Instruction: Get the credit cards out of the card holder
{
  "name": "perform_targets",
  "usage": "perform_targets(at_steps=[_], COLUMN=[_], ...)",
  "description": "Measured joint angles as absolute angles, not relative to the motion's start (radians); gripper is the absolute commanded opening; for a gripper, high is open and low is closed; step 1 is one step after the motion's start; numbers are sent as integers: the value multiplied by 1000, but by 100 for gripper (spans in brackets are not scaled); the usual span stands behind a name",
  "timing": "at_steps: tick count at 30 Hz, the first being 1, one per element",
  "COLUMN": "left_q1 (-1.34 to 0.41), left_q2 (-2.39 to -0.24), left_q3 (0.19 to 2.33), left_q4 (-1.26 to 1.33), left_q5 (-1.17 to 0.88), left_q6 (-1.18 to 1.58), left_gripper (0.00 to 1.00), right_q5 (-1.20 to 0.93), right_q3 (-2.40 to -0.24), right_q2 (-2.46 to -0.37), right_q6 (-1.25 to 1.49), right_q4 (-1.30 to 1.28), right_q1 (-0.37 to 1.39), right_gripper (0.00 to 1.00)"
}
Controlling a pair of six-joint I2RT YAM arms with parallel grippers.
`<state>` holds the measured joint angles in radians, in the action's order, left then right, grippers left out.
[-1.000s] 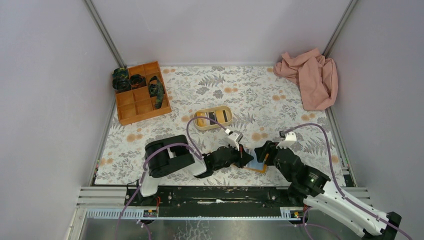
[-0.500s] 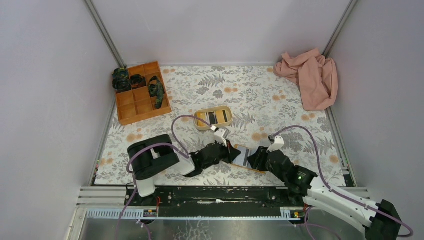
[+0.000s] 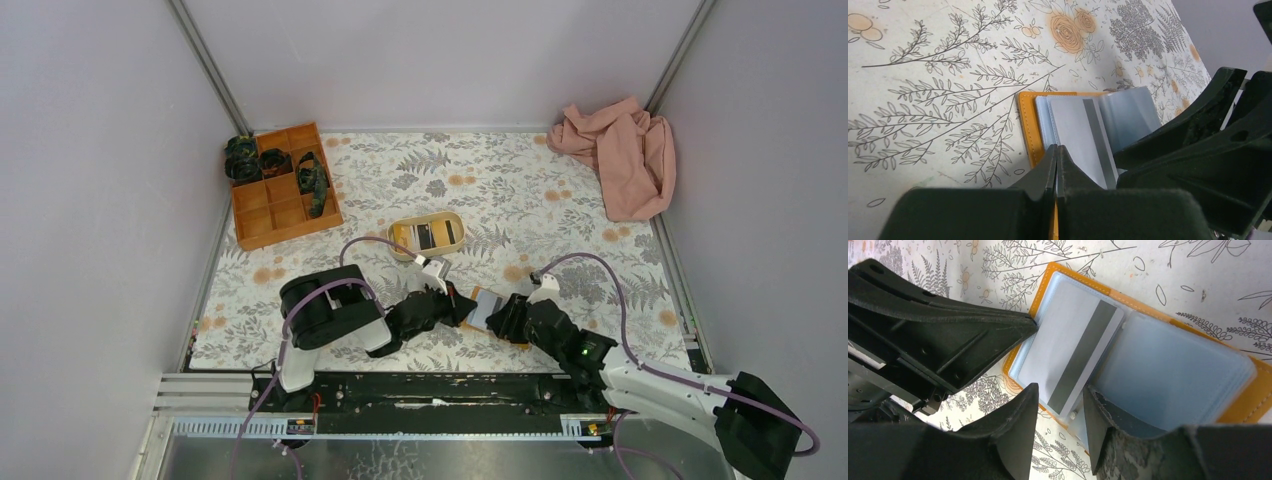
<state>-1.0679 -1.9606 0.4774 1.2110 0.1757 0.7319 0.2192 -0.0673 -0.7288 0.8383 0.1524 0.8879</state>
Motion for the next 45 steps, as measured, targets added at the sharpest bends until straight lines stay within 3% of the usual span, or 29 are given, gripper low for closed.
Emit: perform_targets(at_steps=[16, 26, 37, 45], left_q1=[-1064, -1064, -1064, -1064], left_q2=[-1979, -1982, -1984, -1985], left_q3=[423, 426, 426, 426], left_q4=[1308, 1310, 1312, 1315], left_q5=[154, 152, 149, 149], left_q6=[758, 758, 758, 758], left_gripper=[0, 0, 0, 0], right_q5=[110, -8, 81, 88], right_q3=[-10, -10, -53, -53], right_q2=[-620, -704, -604, -728], right_q6=[817, 797, 764, 764], right_q4=[202, 305, 133, 186], right_q1=[760, 756, 750, 738], right_gripper=[39, 41, 44, 45])
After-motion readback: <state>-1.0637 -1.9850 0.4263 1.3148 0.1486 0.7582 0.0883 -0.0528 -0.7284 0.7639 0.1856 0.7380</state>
